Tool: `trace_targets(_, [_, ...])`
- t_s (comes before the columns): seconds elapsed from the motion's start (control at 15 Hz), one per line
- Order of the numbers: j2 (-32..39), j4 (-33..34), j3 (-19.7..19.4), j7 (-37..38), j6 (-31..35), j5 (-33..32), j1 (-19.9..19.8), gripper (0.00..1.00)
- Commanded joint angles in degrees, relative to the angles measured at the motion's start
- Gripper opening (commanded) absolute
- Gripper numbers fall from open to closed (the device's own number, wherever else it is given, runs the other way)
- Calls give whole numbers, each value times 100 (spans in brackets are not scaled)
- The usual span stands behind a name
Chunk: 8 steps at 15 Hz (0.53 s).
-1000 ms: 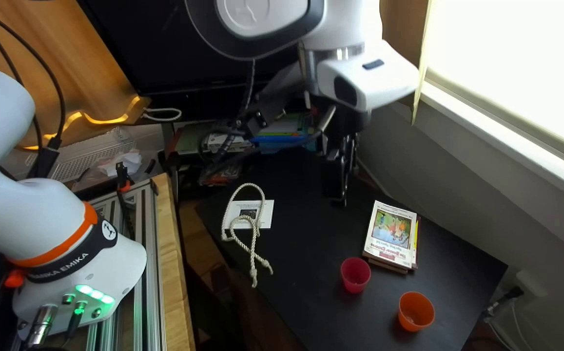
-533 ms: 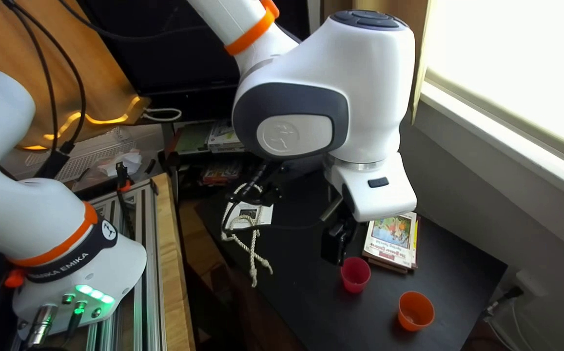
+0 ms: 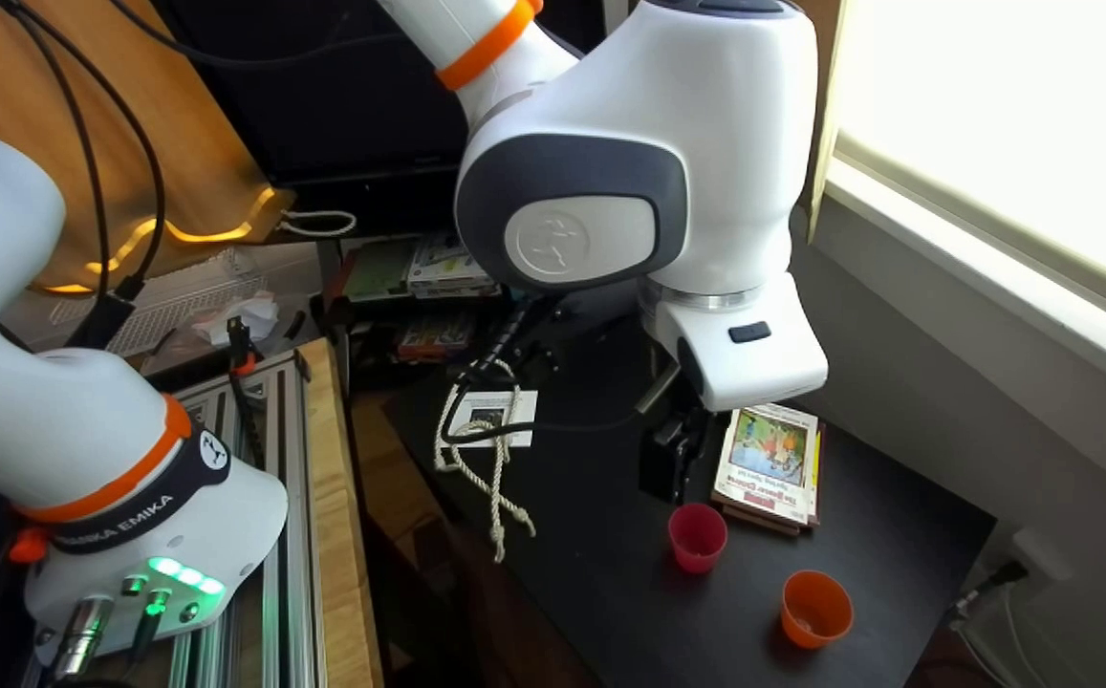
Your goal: Put the orange cup in the pink cup
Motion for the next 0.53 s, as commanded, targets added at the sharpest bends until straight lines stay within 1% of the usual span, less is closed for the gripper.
trace_targets(0.0, [789,395,-301,526,466,401,104,100])
trace_targets(0.07, [1091,526,-319,612,651,641,58,100])
trace_targets(0.2, [1570,802,-40,299,611,1471,-180,100])
trace_targets(0.27, [1892,955,-57,395,778,1664,-170,100])
trace_targets(0.33, [2151,1127,13,384,797,1922,-221,100])
trace_targets(0.47, [2686,1457,-8,518,1062,2238,-191,100])
